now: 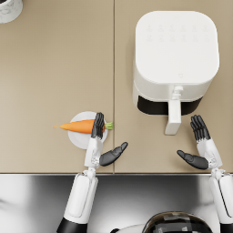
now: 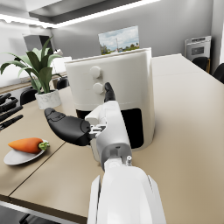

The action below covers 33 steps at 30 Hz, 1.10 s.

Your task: Pick up the carrot and place it into the air fryer

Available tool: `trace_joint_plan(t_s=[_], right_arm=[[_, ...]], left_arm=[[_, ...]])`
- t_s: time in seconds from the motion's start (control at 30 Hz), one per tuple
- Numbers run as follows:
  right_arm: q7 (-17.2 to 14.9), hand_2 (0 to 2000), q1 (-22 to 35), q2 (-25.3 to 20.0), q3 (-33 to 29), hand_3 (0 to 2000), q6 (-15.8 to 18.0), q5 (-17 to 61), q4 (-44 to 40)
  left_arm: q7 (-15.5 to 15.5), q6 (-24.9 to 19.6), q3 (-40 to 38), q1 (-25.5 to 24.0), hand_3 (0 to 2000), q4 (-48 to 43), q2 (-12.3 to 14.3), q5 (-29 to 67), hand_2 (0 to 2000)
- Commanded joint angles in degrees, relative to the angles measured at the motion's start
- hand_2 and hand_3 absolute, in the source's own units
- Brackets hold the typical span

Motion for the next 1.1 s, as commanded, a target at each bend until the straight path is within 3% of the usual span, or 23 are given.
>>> trace_joint_plan(t_s=[0.03,0.83,0.9,1.0,1.1], right_arm=[[0.00,0,0.00,0.00,0.00,0,0.00,0.00,0.00],[0.00,0,0.10,-0.06,1.72,0,0.00,0.00,-0.93],[2.81,0,0.61,-0.73,1.69,0,-2.78,0.00,-0.28],[4.69,0,1.72,-1.91,1.74,0,-4.63,0.00,-3.62],[5.38,0,2.93,-3.10,2.12,0,-5.32,7.60,-5.96]], left_arm=[[0.00,0.00,0.00,0.00,0,0.00,0.00,0.00,0],[0.00,0.00,1.71,0.10,0,0.93,0.06,0.00,0],[-2.80,-2.81,-0.85,-0.16,0,0.42,0.28,0.00,0],[-4.67,-4.68,-3.78,-0.03,0,1.72,0.86,0.00,0],[-5.36,-5.37,-5.72,-0.32,0,1.82,1.23,5.05,0]])
